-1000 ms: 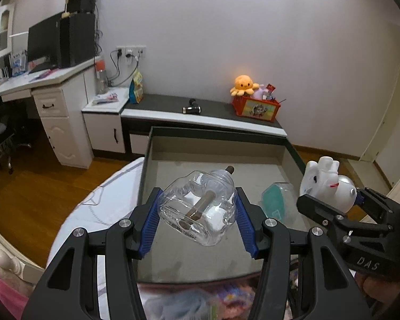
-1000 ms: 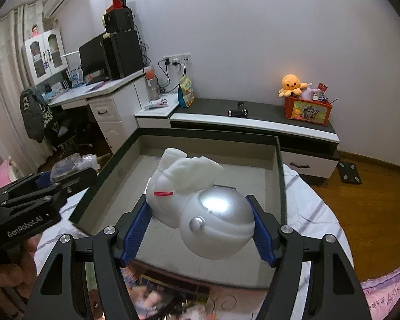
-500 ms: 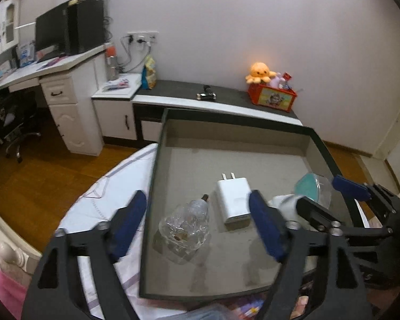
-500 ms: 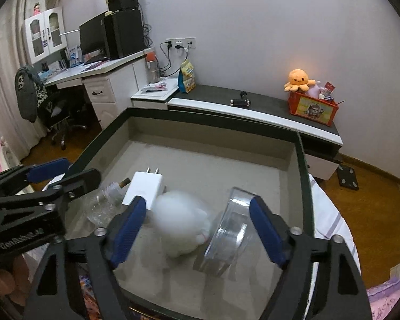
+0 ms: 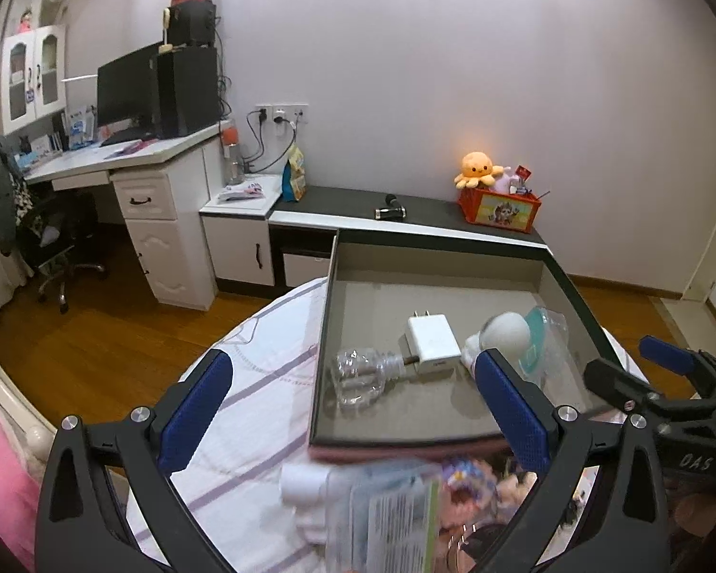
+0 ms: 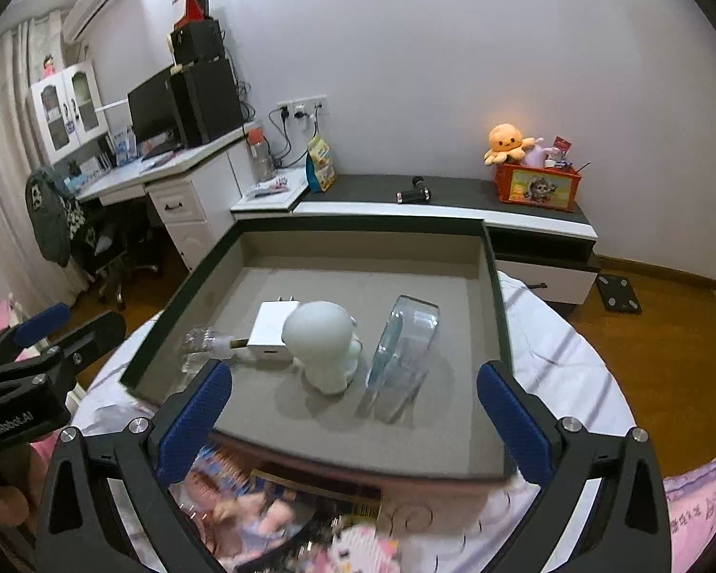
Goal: Organize rigid objects
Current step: 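Lower the bottle and rabbit figure into the pink box and open both tools, then withdraw both tools from the box back over the table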
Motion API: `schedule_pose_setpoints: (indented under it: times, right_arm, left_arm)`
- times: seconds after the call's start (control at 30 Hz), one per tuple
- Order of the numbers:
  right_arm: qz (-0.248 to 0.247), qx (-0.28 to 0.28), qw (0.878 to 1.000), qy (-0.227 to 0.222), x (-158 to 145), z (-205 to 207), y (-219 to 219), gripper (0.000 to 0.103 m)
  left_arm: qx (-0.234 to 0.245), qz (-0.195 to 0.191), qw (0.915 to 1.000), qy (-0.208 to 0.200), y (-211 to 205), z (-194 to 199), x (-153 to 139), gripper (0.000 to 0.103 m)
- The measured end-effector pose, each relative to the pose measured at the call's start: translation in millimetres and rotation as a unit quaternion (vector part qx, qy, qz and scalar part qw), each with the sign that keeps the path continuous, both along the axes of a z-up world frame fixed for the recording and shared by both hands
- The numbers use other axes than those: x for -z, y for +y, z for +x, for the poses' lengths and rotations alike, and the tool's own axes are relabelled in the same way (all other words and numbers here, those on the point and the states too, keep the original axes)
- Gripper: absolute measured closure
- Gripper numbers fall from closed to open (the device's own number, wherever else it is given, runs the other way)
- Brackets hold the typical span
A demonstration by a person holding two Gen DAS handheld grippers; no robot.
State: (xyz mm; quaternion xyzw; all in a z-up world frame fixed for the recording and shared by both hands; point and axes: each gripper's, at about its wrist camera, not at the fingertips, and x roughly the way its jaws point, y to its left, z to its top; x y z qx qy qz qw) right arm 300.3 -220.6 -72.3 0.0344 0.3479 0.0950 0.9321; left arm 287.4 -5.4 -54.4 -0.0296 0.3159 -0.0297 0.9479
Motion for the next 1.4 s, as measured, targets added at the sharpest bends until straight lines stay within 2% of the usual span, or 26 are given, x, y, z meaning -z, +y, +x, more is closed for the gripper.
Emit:
schedule_pose_setpoints:
  times: [0.43,0.77,1.13,1.4]
  right_arm:
    - [0.008,0.023,0.999,-0.031,-24.2,-80.4,-4.5,0.000]
    - [0.010,0.054,0.997,-0.047,-30.1,-133.5,-11.9,0.000]
    - [0.004,0.066,0.997,-0.039,-21.8,-170.0,-19.5,0.000]
    - [0.004,0.062,0.997,-0.044,-24.1,-180.2,-15.0,0.000]
  left_arm:
    - [-0.011,0.006,0.9997,-0.023,4.9,-74.6,-18.6,0.000]
    - [-0.023,0.010,0.9989,-0.040,6.2,-127.8,-29.4,0.000]
    - [-0.016,0.013,0.9993,-0.031,-0.4,-169.2,-19.1,0.000]
    - [-0.019,0.011,0.9989,-0.041,1.7,-184.6,-25.0,0.000]
